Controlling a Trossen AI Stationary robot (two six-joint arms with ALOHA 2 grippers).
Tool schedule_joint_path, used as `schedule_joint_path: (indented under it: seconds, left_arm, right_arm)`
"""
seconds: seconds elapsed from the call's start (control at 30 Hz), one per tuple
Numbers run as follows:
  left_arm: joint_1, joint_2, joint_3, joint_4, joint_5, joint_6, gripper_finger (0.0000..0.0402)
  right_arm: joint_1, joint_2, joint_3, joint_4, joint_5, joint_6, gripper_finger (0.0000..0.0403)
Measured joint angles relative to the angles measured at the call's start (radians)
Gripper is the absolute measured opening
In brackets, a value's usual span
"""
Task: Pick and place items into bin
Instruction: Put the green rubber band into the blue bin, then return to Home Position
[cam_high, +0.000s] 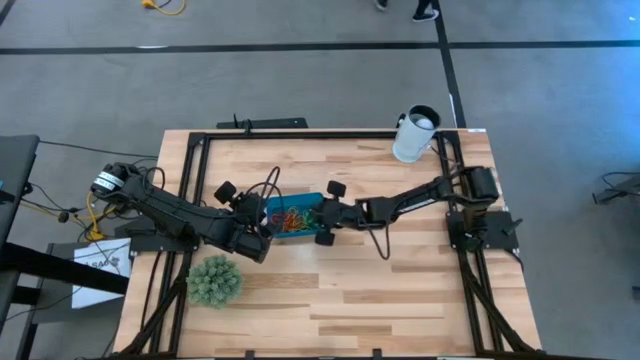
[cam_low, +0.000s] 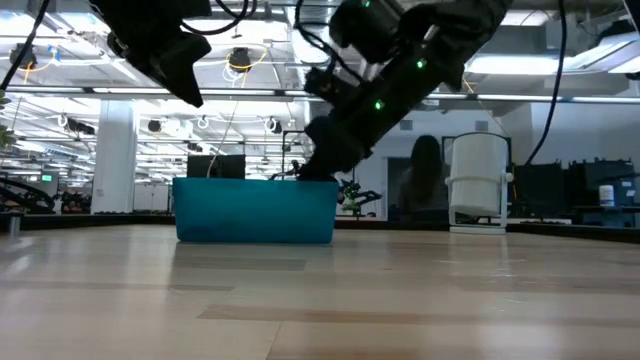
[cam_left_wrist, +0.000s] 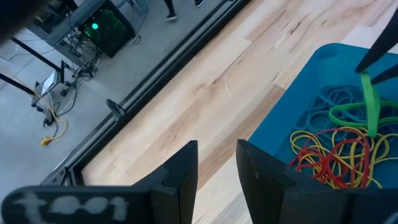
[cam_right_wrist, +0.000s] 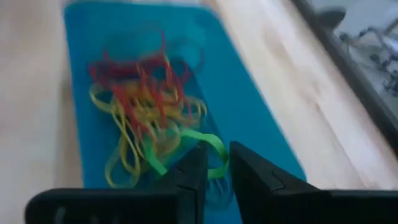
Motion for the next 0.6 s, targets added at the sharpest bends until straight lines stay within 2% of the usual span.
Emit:
schedule_joint_path:
  seconds: [0.13,0.23,0.47,0.6]
  left_arm:
    - [0.000,0.000,0.000,0.000,0.000,-0.002,0.0101]
    - [0.000,0.000,0.000,0.000,0.001,-0.009,0.0101]
    - [0.000,0.000,0.000,0.000,0.049,-0.011,0.0101]
    - [0.000,0.000,0.000,0.000,0.050,-0.013,0.0101]
  right_arm:
    - [-0.012,0.030,0.005,-0.012,-0.005,0.000,0.0067]
    - [-0.017,0.029,0.036,-0.040,-0.048,-0.001,0.0068]
    - [-0.024,0.019,0.161,-0.282,-0.074,-0.023,0.0068]
    - [-0.028,0.019,0.194,-0.321,-0.105,-0.062,0.0068]
